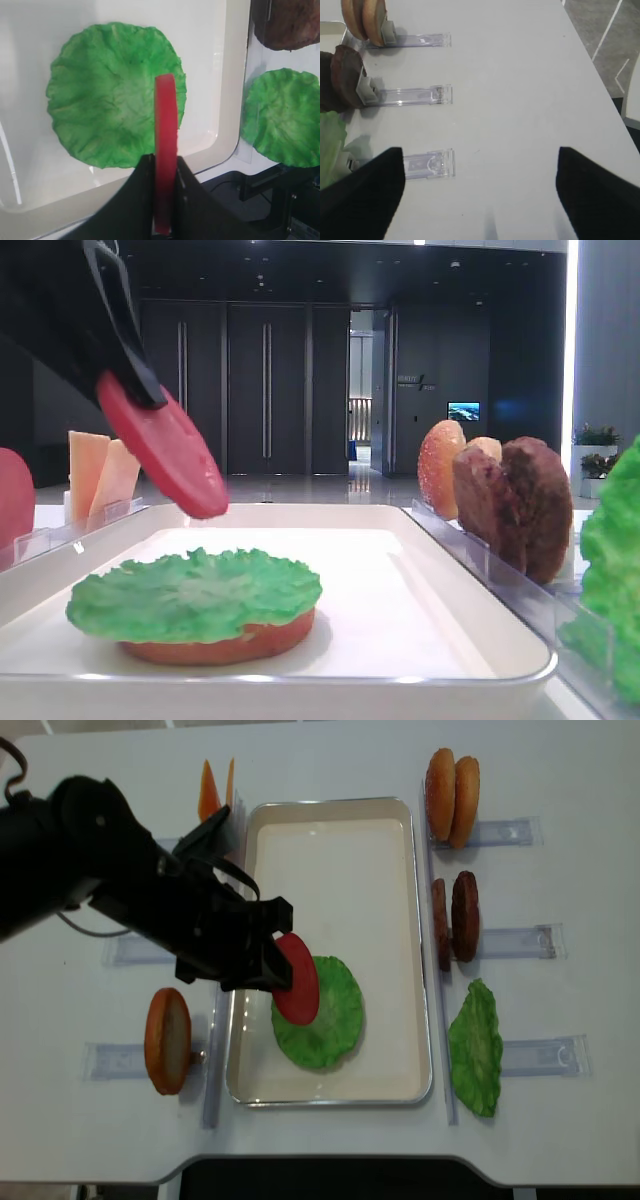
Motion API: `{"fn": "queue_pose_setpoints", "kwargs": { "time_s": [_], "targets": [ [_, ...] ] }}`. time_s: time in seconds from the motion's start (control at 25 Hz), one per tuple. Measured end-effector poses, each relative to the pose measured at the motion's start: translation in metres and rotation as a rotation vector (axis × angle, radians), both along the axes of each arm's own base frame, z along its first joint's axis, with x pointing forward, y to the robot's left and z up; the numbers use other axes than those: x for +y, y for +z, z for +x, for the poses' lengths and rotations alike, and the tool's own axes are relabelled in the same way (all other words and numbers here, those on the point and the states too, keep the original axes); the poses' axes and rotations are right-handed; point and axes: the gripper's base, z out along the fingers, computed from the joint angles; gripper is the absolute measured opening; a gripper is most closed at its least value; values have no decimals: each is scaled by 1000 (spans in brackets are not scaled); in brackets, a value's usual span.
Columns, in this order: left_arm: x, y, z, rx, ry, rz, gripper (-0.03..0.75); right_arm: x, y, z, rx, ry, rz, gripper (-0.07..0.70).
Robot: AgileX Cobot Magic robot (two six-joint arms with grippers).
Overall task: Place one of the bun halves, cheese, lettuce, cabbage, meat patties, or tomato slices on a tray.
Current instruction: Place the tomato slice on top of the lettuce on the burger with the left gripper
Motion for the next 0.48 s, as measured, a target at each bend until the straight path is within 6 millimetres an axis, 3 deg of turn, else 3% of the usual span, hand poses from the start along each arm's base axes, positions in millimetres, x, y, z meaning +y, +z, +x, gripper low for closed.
{"fn": "queue_pose_setpoints", "kwargs": {
  "time_s": [0.48],
  "targets": [
    [-13,-26,-5,-79,22,-74,47,0,0,0,0,0,0,584]
  ]
}}
